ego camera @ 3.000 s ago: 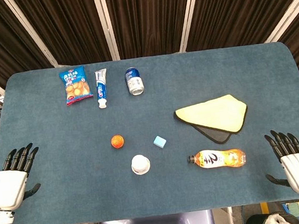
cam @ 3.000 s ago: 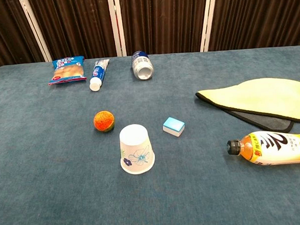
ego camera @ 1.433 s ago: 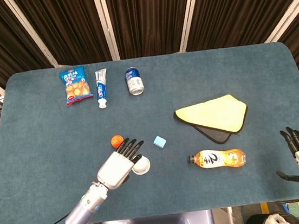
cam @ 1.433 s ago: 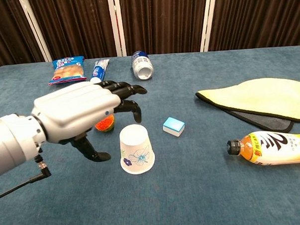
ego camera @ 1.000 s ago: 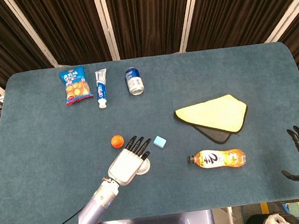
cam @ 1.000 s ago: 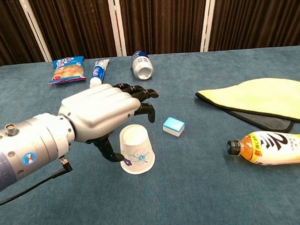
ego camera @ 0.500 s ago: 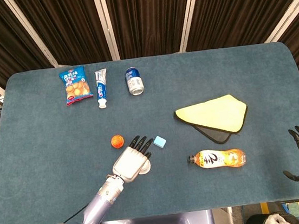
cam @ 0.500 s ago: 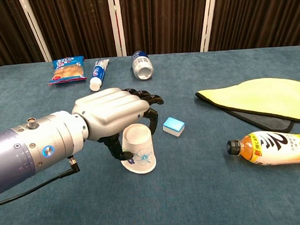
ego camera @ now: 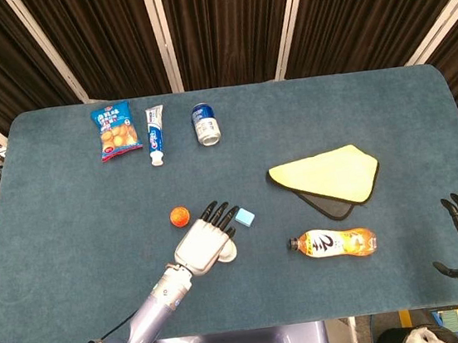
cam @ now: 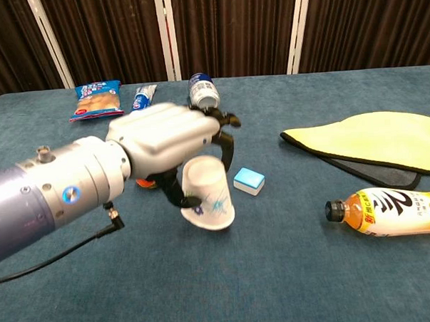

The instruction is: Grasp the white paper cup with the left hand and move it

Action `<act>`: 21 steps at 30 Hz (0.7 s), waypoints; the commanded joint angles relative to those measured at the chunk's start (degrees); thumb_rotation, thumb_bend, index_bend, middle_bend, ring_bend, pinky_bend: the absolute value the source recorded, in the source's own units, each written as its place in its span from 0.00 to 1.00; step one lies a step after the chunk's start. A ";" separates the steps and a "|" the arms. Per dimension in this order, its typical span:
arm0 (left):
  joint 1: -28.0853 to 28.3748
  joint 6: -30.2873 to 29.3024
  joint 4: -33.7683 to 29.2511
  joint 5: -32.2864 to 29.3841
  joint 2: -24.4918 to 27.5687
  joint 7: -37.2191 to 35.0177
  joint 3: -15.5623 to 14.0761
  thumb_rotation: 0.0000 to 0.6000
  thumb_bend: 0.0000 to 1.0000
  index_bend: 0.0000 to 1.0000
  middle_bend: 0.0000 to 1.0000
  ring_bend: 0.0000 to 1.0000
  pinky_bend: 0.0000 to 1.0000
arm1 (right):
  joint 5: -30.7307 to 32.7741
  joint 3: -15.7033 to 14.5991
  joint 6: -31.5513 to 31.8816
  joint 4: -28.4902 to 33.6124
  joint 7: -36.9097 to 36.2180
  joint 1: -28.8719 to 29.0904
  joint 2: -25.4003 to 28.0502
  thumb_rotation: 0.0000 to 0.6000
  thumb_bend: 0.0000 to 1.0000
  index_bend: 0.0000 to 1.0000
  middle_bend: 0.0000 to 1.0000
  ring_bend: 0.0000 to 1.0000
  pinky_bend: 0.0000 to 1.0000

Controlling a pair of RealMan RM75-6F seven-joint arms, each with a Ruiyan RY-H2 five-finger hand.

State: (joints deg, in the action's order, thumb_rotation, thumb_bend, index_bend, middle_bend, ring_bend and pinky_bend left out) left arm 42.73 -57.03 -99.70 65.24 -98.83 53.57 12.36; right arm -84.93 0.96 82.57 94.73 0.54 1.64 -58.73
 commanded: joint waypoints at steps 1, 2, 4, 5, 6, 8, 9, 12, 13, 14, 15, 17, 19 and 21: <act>1.39 -0.99 2.77 1.09 -0.97 -1.83 2.10 1.00 0.26 0.35 0.05 0.00 0.08 | 0.23 0.02 -0.26 0.04 0.16 0.09 0.01 1.00 0.07 0.00 0.00 0.00 0.00; 1.89 -1.01 4.04 1.05 -1.53 -2.51 2.79 1.00 0.26 0.34 0.05 0.00 0.08 | 0.34 0.06 -0.35 0.04 0.20 0.13 -0.01 1.00 0.07 0.00 0.00 0.00 0.00; 3.14 -0.67 6.97 0.86 -2.74 -3.93 4.27 1.00 0.26 0.34 0.05 0.00 0.08 | 0.62 0.16 -0.52 0.04 0.10 0.18 0.01 1.00 0.07 0.00 0.00 0.00 0.00; 3.50 -0.52 7.74 0.73 -3.02 -4.27 4.68 1.00 0.26 0.34 0.05 0.00 0.08 | 0.69 0.19 -0.56 0.04 0.08 0.20 0.02 1.00 0.07 0.00 0.00 0.00 0.00; 4.13 -0.20 9.11 0.41 -3.55 -4.95 5.37 1.00 0.26 0.34 0.05 0.00 0.08 | 0.80 0.23 -0.66 0.03 0.06 0.24 0.05 1.00 0.07 0.00 0.00 0.00 0.00; 5.64 0.94 11.98 -0.94 -4.73 -6.72 6.95 1.00 0.26 0.34 0.05 0.00 0.08 | 0.85 0.26 -0.78 0.14 -0.14 0.28 0.22 1.00 0.07 0.00 0.00 0.00 0.00; 5.93 1.28 12.44 -1.25 -4.94 -7.12 7.18 1.00 0.26 0.33 0.05 0.00 0.08 | 0.81 0.26 -0.75 0.17 -0.20 0.28 0.26 1.00 0.07 0.00 0.00 0.00 0.00; 7.60 2.76 15.23 -2.09 -6.06 -8.34 7.70 1.00 0.26 0.33 0.06 0.00 0.08 | 0.53 0.25 -0.56 0.31 -0.55 0.24 0.49 1.00 0.07 0.00 0.00 0.00 0.00; 8.39 3.11 16.58 -1.92 -6.71 -8.35 7.47 1.00 0.26 0.33 0.06 0.00 0.08 | 0.41 0.21 -0.53 0.35 -0.70 0.23 0.59 1.00 0.07 0.00 0.00 0.00 0.00; 8.83 3.31 17.31 -1.81 -7.19 -8.56 7.30 1.00 0.26 0.33 0.06 0.00 0.08 | 0.31 0.16 -0.54 0.37 -0.76 0.23 0.63 1.00 0.07 0.00 0.00 0.00 0.00; 9.04 3.43 17.62 -1.80 -7.45 -8.74 7.24 1.00 0.26 0.33 0.06 0.00 0.08 | 0.27 0.12 -0.57 0.36 -0.79 0.23 0.64 1.00 0.07 0.00 0.00 0.00 0.00; 9.71 3.74 18.64 -1.76 -8.41 -9.36 6.91 1.00 0.26 0.34 0.06 0.00 0.08 | 0.06 -0.02 -0.65 0.38 -0.71 0.25 0.63 1.00 0.07 0.00 0.00 0.00 0.00; 10.37 3.70 19.54 -1.42 -9.23 -9.49 6.54 1.00 0.26 0.34 0.06 0.00 0.08 | -0.24 -0.21 -0.67 0.44 -0.60 0.22 0.59 1.00 0.07 0.00 0.00 0.00 0.00; 10.87 3.63 20.14 -1.37 -9.85 -9.64 6.33 1.00 0.26 0.34 0.06 0.00 0.08 | -0.40 -0.29 -0.57 0.42 -0.42 0.17 0.52 1.00 0.07 0.00 0.00 0.00 0.00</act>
State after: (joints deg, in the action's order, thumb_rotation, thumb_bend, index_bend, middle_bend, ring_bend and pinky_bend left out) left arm 53.37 -53.42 -79.78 63.79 -108.44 44.07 18.86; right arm -85.31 0.68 81.98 95.15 0.11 1.83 -58.20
